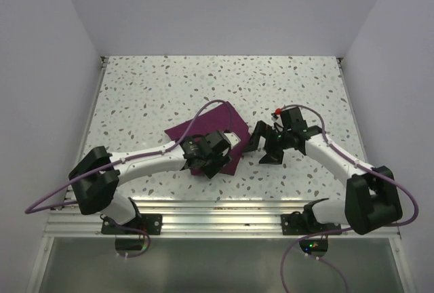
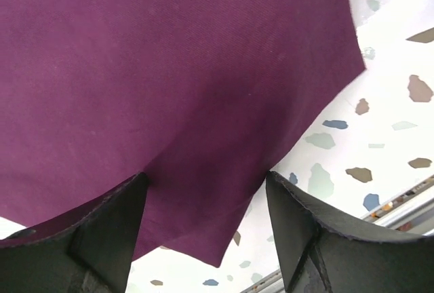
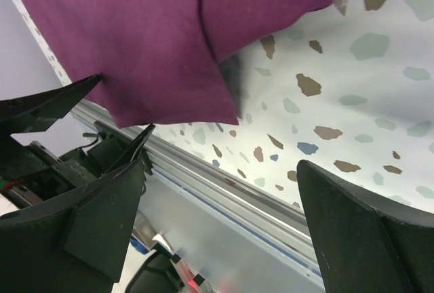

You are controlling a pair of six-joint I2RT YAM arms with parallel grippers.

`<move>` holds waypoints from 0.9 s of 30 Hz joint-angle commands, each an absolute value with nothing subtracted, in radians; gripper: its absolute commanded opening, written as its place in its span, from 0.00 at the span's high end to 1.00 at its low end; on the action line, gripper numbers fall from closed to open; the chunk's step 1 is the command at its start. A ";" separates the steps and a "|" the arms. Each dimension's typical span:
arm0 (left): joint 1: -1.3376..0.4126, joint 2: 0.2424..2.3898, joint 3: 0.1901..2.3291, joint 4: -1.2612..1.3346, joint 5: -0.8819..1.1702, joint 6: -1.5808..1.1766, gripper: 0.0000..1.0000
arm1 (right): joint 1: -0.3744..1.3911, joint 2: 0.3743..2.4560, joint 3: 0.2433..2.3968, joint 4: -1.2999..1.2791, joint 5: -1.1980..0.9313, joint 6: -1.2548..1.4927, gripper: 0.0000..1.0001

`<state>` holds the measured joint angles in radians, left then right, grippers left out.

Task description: Prepare the surgical pack

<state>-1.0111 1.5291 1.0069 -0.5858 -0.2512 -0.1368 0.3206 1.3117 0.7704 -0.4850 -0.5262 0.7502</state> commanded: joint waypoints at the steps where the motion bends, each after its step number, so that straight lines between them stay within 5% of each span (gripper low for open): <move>1: -1.015 1.534 1.017 -0.551 -0.328 -0.112 0.27 | 0.357 1.312 0.778 -0.434 -0.529 0.781 0.01; 9: -1.015 1.566 1.038 -0.551 -0.368 -0.106 0.46 | 0.466 1.344 0.749 -0.342 -0.474 0.916 0.01; 24: -1.017 1.583 1.107 -0.568 -0.374 -0.104 0.98 | 0.476 1.299 0.652 -0.203 -0.423 1.117 0.52; 27: -1.017 1.591 1.129 -0.583 -0.380 -0.107 1.00 | 0.477 1.304 0.620 -0.140 -0.420 1.180 0.63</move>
<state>-1.0161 1.5883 1.0668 -0.6094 -0.3424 -0.1116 0.4770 1.3262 0.6456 -0.2314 -0.4534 1.0855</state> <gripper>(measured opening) 0.033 0.426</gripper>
